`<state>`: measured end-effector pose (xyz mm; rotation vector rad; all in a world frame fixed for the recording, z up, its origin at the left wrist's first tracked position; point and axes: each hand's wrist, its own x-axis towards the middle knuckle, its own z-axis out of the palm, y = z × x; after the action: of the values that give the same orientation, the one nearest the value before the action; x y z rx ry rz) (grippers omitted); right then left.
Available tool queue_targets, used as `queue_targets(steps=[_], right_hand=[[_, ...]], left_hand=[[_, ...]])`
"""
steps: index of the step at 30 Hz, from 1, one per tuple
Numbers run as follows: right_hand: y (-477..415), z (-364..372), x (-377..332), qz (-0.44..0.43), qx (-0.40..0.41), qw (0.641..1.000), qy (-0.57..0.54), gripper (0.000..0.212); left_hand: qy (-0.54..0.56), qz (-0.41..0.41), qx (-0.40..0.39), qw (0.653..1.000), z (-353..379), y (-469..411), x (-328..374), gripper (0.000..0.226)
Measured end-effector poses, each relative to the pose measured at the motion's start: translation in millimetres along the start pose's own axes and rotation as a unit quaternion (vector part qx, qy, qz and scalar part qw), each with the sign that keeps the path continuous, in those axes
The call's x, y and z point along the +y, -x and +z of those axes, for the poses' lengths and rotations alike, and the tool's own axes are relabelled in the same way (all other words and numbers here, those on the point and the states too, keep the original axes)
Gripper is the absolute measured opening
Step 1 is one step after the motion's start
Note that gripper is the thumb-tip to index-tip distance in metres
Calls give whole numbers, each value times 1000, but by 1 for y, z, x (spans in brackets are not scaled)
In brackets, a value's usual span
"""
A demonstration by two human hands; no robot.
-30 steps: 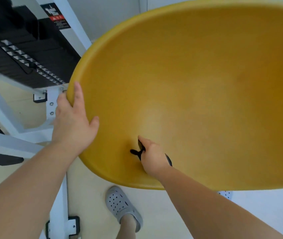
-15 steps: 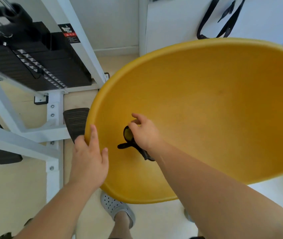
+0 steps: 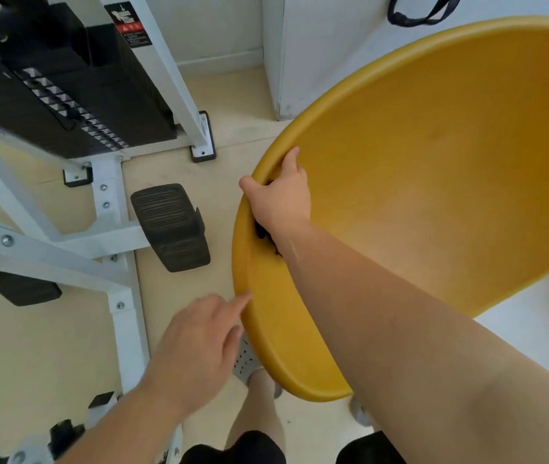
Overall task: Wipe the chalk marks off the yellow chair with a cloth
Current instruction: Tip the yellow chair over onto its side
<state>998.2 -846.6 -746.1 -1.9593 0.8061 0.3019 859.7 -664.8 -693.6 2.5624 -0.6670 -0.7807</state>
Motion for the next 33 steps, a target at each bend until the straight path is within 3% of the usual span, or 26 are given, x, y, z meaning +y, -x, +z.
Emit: queue_targets(steps=[4, 10, 15, 22, 27, 33], right_hand=[[-1, 0, -2, 2, -1, 1000, -4, 118], [41, -12, 40, -13, -22, 999, 41, 117], [96, -52, 103, -32, -67, 993, 93, 112], [168, -129, 199, -61, -172, 974, 132, 106], [197, -214, 259, -82, -243, 938, 232, 104], [221, -338, 333, 14, -305, 878, 369, 103]], left_hand=[[-43, -17, 91, 995, -30, -37, -14, 44], [-127, 20, 88, 988, -80, -97, 10, 51], [-233, 127, 38, 963, -91, -151, 55, 61], [-388, 231, -57, 890, -50, -185, 130, 83], [-446, 280, -93, 845, -5, -180, 175, 95], [-446, 281, -130, 840, 30, -184, 235, 87]])
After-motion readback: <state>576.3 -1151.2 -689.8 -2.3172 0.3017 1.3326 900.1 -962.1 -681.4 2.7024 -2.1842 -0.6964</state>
